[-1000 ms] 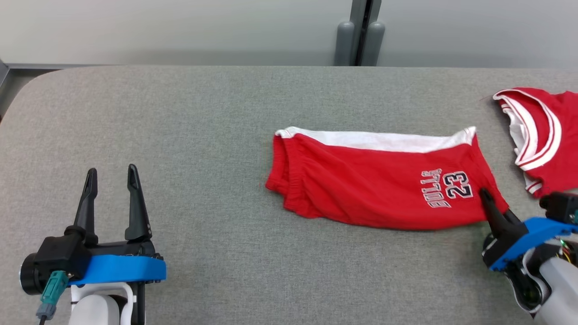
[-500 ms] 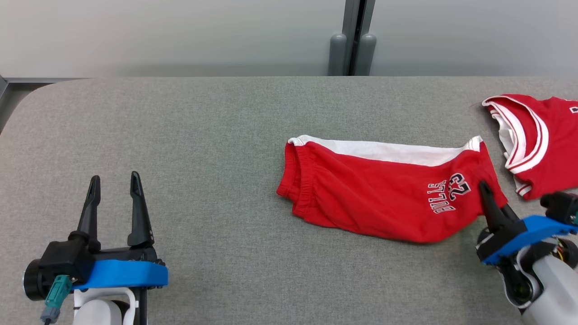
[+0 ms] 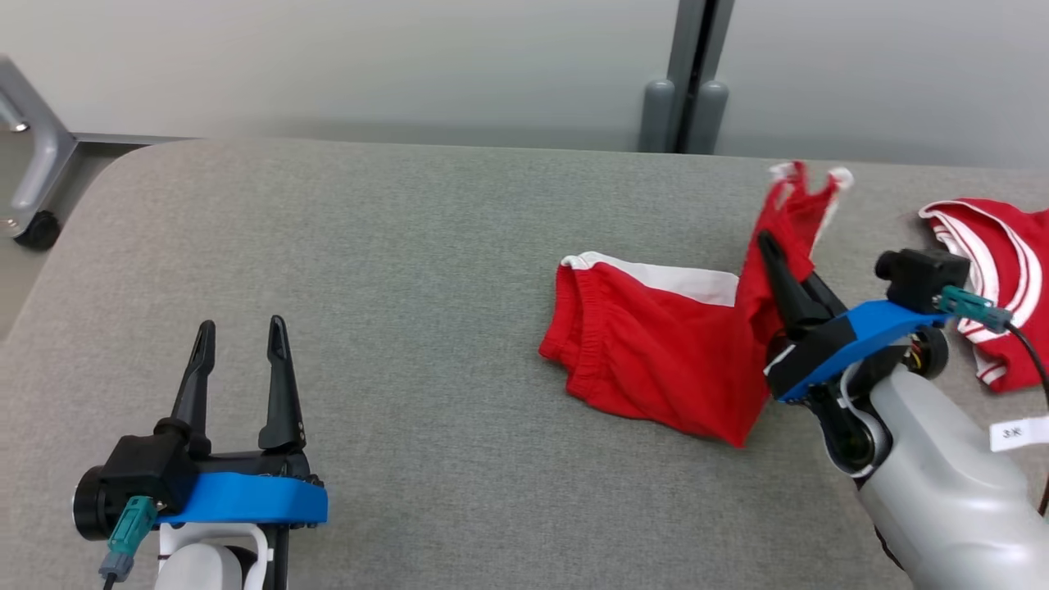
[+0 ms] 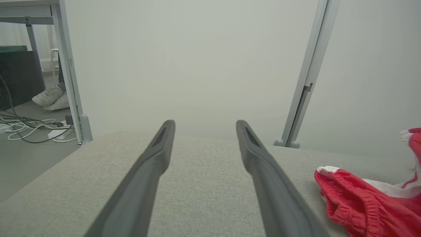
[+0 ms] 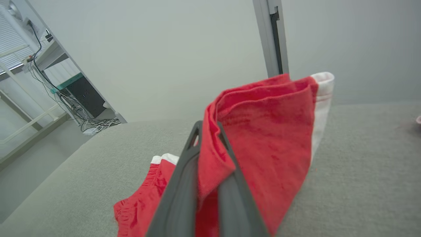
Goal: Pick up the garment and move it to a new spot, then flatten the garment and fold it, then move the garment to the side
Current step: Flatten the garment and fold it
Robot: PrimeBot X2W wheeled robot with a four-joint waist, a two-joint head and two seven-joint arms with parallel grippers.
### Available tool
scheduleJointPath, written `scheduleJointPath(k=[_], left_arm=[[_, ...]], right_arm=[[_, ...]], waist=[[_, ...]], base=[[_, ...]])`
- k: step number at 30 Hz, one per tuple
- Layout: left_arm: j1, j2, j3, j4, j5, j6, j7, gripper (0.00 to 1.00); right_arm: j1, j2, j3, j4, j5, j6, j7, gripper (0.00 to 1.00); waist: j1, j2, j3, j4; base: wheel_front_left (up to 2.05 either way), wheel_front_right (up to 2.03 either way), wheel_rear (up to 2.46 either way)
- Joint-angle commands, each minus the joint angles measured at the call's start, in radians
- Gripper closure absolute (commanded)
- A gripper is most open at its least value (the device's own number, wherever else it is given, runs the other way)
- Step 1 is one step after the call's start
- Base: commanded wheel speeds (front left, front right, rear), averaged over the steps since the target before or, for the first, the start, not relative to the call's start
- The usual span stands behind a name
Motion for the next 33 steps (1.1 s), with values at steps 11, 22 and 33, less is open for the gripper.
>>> scheduleJointPath(k=[11, 22, 33], left_arm=[[0.005, -0.001, -0.014, 0.012, -0.017, 0.003, -0.005, 0.0], [0.002, -0.001, -0.016, 0.009, -0.022, 0.008, -0.005, 0.0], [-0.009, -0.001, -0.018, 0.006, -0.023, 0.014, -0.005, 0.0]], right_arm=[[-0.036, 0.069, 0.147, 0.021, -0.022, 0.0, -0.005, 1.0], [-0.002, 0.119, 0.294, 0.031, -0.031, 0.0, -0.004, 1.0], [0.048, 0.156, 0.23, -0.03, -0.112, 0.0, -0.004, 0.0]], waist=[[0.0, -0.0001, -0.005, 0.06], [0.0, -0.0001, 0.006, 0.052], [0.0, -0.0001, 0.015, 0.029]], base=[[0.0, 0.0, 0.0], [0.0, 0.0, 0.0], [0.0, 0.0, 0.0]])
